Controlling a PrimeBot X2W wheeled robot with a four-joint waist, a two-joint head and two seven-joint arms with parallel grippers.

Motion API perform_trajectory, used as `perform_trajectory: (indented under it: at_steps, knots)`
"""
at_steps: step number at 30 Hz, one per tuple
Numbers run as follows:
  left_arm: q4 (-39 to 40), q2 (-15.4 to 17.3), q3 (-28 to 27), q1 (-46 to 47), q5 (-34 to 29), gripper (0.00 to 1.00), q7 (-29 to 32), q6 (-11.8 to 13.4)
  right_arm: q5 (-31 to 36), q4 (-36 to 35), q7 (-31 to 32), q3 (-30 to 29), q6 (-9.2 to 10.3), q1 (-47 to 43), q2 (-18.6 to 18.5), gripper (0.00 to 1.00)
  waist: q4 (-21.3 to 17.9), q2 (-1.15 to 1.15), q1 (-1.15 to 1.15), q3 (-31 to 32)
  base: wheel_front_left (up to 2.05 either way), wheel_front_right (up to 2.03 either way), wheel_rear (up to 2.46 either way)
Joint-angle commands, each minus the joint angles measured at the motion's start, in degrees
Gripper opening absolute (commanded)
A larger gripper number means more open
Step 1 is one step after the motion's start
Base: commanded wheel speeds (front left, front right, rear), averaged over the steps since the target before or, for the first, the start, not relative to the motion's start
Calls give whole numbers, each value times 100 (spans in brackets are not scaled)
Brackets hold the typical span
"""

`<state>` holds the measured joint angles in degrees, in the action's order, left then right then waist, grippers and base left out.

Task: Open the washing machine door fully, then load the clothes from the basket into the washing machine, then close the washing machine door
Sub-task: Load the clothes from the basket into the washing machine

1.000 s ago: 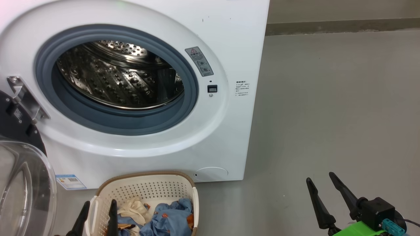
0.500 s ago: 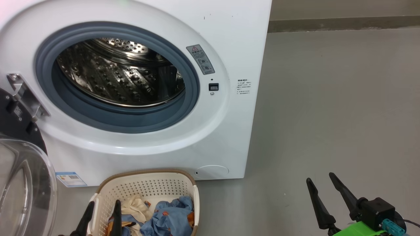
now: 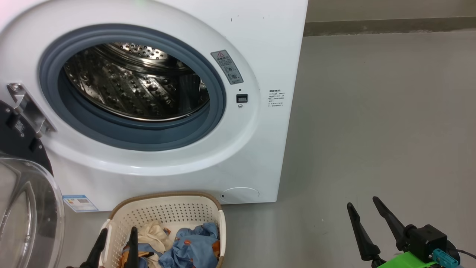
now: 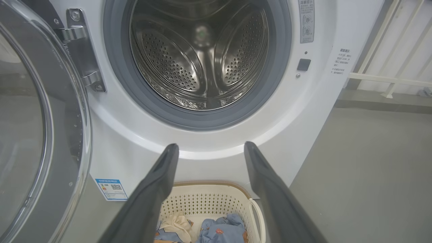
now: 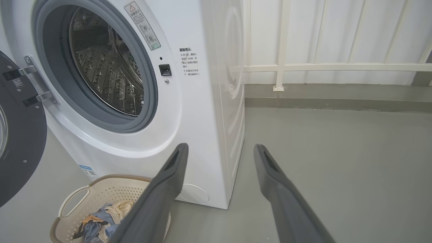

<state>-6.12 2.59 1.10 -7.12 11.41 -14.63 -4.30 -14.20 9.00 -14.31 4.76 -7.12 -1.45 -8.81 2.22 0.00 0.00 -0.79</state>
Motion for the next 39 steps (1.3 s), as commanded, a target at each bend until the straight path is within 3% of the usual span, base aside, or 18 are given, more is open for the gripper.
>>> perform_trajectory:
  at_steps: [1,21,39]
  knots:
    - [184,29,-168,145,39,100,-37,7,10,-126,-69,114,-36,102,-54,100,0,0,0,4,0,0,0]
    - [129,29,-108,131,95,100,-37,-8,2,-138,-69,128,-36,96,-51,100,-92,0,0,-208,0,0,0]
    - [-504,29,202,1365,267,100,-37,-142,-28,-268,-69,142,-36,619,-146,100,-190,0,0,-1889,0,0,0]
